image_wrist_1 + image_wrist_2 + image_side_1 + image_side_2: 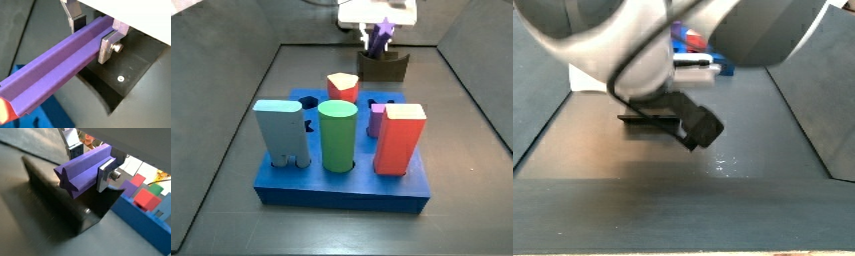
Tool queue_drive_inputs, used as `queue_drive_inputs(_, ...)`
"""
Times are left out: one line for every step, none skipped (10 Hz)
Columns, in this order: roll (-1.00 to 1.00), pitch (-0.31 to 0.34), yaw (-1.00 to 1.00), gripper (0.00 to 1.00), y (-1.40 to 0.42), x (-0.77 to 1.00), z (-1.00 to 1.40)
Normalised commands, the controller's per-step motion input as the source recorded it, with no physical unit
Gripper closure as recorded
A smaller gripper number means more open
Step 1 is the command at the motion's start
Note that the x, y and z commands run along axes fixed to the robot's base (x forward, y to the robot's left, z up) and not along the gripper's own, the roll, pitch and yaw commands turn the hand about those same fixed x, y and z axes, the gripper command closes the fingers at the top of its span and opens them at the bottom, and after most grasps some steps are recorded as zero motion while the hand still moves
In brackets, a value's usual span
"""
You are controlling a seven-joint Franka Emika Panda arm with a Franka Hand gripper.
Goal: Pick up the star object. Move up. Place the star object on the fixture. Regrasp the star object. Move to above the board. Insert the star object.
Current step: Place the star object on the fixture, then regrasp the star object.
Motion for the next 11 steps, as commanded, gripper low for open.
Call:
queue_drive_inputs(-0.16, 0.012, -0.09, 1.0, 0.07, 0.32, -0.5)
queue_drive_inputs(-0.15, 0.009, -0.08, 1.0, 0.06, 0.28, -0.3)
queue_drive_inputs(-0.13, 0.007, -0.07, 1.0, 0.08, 0.24, -0.19)
queue_drive_inputs(0.0, 0.0, 0.0, 0.0, 0.0, 0.0, 0.0)
queue_drive_inputs(0.01, -0.05, -0.02, 0.0, 0.0, 0.0, 1.0)
queue_drive_inputs(0.02, -0.045, -0.02, 0.0, 0.01, 0.0, 1.0)
queue_drive_inputs(0.03, -0.034, 0.0, 0.0, 0.0, -0.02, 1.0)
queue_drive_inputs(0.04, -0.027, 0.02, 0.0, 0.0, -0.02, 1.0)
queue_drive_inputs(0.05, 0.005, 0.03, 0.0, 0.0, -0.03, 1.0)
queue_drive_inputs(0.05, 0.02, 0.04, 0.0, 0.0, -0.03, 1.0)
queue_drive_inputs(0.05, 0.046, 0.03, 0.0, 0.0, -0.03, 0.88)
